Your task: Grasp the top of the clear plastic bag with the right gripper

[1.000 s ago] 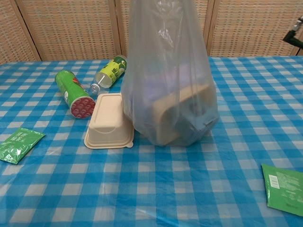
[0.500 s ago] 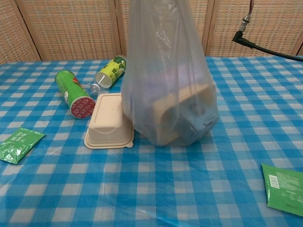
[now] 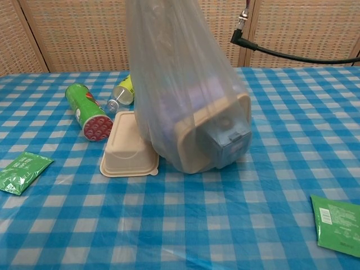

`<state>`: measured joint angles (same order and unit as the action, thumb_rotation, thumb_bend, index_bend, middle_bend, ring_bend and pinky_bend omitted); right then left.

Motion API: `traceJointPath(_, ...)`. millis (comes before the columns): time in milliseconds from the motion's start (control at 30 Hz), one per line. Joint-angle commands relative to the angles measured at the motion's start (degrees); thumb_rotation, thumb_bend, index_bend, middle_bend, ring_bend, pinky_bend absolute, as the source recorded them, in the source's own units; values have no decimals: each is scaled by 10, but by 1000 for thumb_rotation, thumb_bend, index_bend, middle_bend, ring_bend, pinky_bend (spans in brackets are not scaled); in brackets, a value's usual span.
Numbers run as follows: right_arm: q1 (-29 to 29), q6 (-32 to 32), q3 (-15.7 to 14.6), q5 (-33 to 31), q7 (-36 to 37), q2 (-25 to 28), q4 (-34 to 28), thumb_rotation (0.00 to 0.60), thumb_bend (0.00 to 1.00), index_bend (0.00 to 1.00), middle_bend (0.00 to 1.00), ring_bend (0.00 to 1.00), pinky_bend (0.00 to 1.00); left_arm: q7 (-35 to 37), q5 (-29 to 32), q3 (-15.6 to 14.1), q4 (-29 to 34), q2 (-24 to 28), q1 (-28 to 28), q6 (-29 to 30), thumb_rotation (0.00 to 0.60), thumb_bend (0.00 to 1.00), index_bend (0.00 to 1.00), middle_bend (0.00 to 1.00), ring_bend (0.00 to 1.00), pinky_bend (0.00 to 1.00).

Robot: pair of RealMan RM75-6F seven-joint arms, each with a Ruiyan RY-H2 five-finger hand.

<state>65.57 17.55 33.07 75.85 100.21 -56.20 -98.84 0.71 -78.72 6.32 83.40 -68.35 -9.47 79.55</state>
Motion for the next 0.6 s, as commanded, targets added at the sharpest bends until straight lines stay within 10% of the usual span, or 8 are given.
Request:
traceJointPath(33,-5,-7,7,4,9,-7,5,600,0,394,575,489,538,1,2,0,-2,0,-1,-2,600,0,0,0,0,0)
traceJointPath(233,-19,1,10,21,-6,-22,20,600,139,748,836,785,972,-1,7,2,-4,-2,-3,-7,600,0,0,0,0,0)
traceJointPath(433,-25,13,-7,7,-77,-24,40,600,821,897,922,888,1000,-2,10,2,-4,-3,-3,-9,600,0,0,0,0,0)
traceJointPath(600,-26,15,-8,-38,-125,-12,40,600,973,883,925,897,1000,-2,10,1,-3,-3,-3,-9,600,0,0,0,0,0)
